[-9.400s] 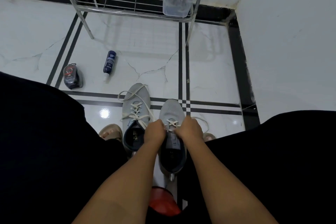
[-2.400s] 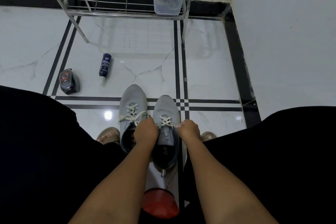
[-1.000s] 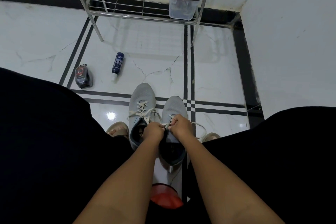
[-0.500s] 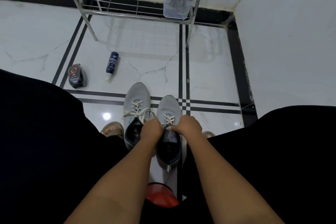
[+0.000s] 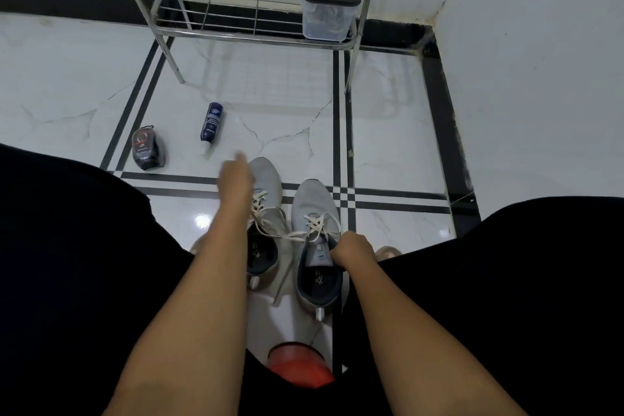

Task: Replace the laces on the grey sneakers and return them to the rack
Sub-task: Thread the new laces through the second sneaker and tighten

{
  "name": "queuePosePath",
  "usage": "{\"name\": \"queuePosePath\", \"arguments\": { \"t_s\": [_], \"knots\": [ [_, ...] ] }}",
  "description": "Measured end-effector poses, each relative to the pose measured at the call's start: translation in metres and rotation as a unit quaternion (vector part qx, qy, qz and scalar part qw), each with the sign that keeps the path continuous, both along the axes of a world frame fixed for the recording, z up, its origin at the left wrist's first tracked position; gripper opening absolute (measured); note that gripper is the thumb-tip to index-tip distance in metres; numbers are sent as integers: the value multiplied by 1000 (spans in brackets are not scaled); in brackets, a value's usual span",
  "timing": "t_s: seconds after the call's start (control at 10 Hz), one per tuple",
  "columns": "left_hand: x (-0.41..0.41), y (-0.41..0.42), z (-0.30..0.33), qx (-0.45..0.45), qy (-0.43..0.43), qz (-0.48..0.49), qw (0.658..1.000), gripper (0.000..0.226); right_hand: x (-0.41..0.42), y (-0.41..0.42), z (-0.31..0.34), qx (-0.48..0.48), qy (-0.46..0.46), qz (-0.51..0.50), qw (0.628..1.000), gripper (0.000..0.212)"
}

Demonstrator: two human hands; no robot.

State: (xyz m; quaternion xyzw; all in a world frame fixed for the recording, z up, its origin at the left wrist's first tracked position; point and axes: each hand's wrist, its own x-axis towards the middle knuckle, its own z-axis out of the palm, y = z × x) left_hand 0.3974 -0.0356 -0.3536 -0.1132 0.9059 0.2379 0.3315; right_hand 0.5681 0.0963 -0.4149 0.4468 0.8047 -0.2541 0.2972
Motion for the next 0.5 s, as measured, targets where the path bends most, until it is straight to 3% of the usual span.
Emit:
{"name": "queuePosePath", "arguments": {
  "t_s": [0.1,0.2,0.3,0.4,0.5],
  "knots": [
    [44,29,-55,-40,42,-331,942,33,-2,-1,0,-3,-5,6,1000,27],
    [95,24,-75,-44,36,-363,930,26,-1,0,-1,2,-3,4,1000,27],
    [93,20,-78,32,48,-184,981,27,0,2,-1,4,1,-14,1000,29],
    [58,15,-71,210,41,171,962,31,1,3,0,-7,3,-46,999,29],
    [32,11,-65,346,-41,353,868,23,-3,0,3,-25,10,-72,997,31]
  ]
}}
